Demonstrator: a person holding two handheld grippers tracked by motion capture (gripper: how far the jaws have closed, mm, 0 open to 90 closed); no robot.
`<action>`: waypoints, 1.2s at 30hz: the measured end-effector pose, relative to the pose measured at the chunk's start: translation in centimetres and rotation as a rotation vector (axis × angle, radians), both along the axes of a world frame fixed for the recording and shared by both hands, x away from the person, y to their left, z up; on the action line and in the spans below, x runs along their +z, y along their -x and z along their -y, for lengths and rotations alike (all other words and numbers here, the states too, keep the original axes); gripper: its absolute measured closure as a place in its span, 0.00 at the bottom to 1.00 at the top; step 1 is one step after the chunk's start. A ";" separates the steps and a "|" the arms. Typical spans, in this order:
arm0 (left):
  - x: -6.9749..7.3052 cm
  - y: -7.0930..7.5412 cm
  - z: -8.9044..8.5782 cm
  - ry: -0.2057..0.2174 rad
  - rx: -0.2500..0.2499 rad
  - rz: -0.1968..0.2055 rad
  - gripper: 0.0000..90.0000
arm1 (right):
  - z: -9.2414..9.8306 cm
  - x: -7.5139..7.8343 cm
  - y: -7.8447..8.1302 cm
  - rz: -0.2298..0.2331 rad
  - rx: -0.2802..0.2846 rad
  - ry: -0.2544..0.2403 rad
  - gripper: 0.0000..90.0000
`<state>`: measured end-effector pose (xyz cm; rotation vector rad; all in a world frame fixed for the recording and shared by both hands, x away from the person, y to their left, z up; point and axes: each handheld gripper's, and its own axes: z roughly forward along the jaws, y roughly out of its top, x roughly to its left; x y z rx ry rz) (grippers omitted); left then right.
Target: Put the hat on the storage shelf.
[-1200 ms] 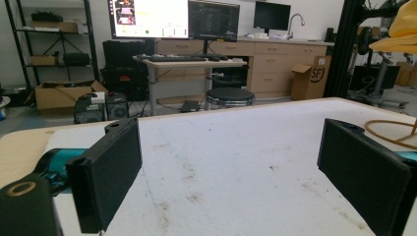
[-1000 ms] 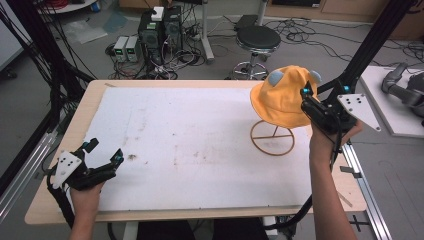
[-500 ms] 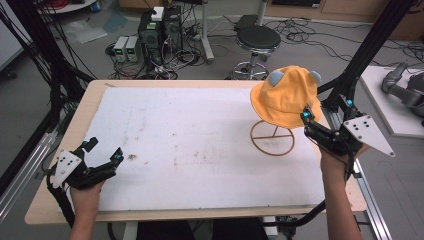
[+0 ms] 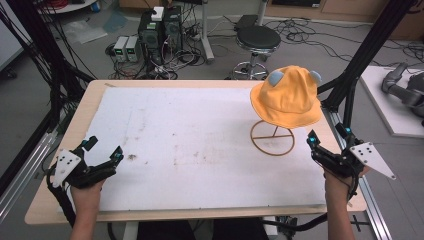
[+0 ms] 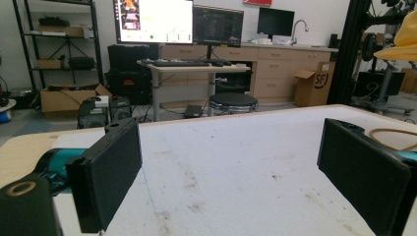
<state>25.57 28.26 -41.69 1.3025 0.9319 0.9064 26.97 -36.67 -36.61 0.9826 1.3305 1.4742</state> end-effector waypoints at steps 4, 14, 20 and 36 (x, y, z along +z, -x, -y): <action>0.0 -0.1 0.0 0.004 0.017 0.002 0.11 | 0.2 -1.9 0.2 -0.042 0.006 -0.014 0.14; 0.1 -0.1 -0.7 0.007 0.044 0.002 0.11 | 0.3 -4.8 0.1 -0.096 0.035 0.001 0.14; 0.1 -0.1 -1.1 0.020 0.052 0.000 0.11 | 0.1 -5.3 0.2 -0.118 0.055 0.014 0.14; -0.2 0.0 -1.3 0.003 0.062 -0.013 0.11 | -0.3 -5.8 0.3 -0.131 0.083 0.011 0.14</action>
